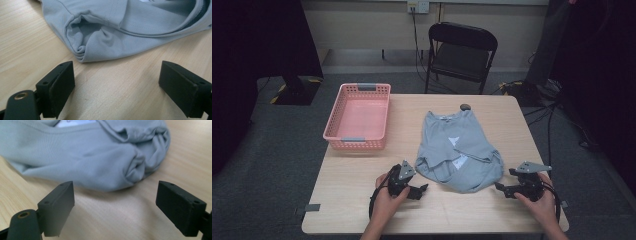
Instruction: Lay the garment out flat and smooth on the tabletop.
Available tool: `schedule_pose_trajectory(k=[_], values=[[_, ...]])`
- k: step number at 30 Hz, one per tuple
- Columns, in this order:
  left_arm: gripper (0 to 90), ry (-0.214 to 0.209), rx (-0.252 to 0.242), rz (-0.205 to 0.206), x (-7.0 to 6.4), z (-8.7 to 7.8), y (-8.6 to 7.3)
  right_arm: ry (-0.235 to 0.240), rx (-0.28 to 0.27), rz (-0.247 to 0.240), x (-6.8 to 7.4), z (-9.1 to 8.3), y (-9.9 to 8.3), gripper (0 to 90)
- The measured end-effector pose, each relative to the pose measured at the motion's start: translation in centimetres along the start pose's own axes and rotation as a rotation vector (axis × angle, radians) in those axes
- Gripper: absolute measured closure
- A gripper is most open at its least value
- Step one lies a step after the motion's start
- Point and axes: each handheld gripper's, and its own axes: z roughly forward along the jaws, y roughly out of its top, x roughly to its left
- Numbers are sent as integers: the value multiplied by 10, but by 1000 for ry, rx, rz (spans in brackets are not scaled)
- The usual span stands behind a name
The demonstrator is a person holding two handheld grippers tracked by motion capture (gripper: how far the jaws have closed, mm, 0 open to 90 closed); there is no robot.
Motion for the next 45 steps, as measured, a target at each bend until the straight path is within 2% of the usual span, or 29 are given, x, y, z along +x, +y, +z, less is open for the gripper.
schedule_pose_trajectory(k=[2,3,5,8,9,10,11,14,16,20,21,23,24,25,26,29,33,37,38,41,43,44,45], values=[[129,0,0,0,0,0,0,4,1,-10,0,-2,4,144],[128,0,0,0,0,0,0,4,-4,-29,1,-4,12,145],[128,1,0,0,0,0,0,6,-11,-38,2,-5,22,165],[127,1,0,-3,0,0,0,10,-27,-36,2,-3,31,184],[122,2,1,-2,0,0,0,20,-38,-28,3,2,41,209],[121,2,1,-2,0,0,0,20,-38,-28,3,2,41,209],[119,2,2,0,1,0,0,31,-51,-21,4,9,51,214],[118,2,2,0,1,0,0,29,-59,-14,5,17,60,217],[118,2,2,0,1,0,0,38,-70,-10,5,33,73,229],[118,2,2,0,1,0,0,56,-70,1,5,48,83,266],[118,2,2,0,1,0,0,65,-67,3,7,58,89,282],[117,3,2,0,1,0,0,79,-64,-4,9,67,96,333],[117,3,2,0,1,0,0,79,-64,-4,9,67,96,333],[117,3,2,0,1,0,0,86,-54,-8,11,77,102,350],[117,2,1,-3,0,0,0,86,-54,-8,11,77,102,350],[116,1,1,-4,0,0,0,102,-44,-18,16,91,110,386],[116,1,2,-4,0,0,0,114,-4,-52,25,115,119,483],[116,1,1,-5,0,0,0,80,32,-75,28,130,121,546],[116,1,2,-4,0,0,0,80,32,-75,28,130,121,546],[115,1,1,-5,0,0,0,64,55,-74,27,139,119,643],[115,2,1,-5,0,0,0,66,52,-79,27,140,119,648],[115,1,1,-5,0,0,0,62,51,-91,28,140,119,679],[115,2,1,-4,0,0,0,58,52,-126,30,140,119,792]])
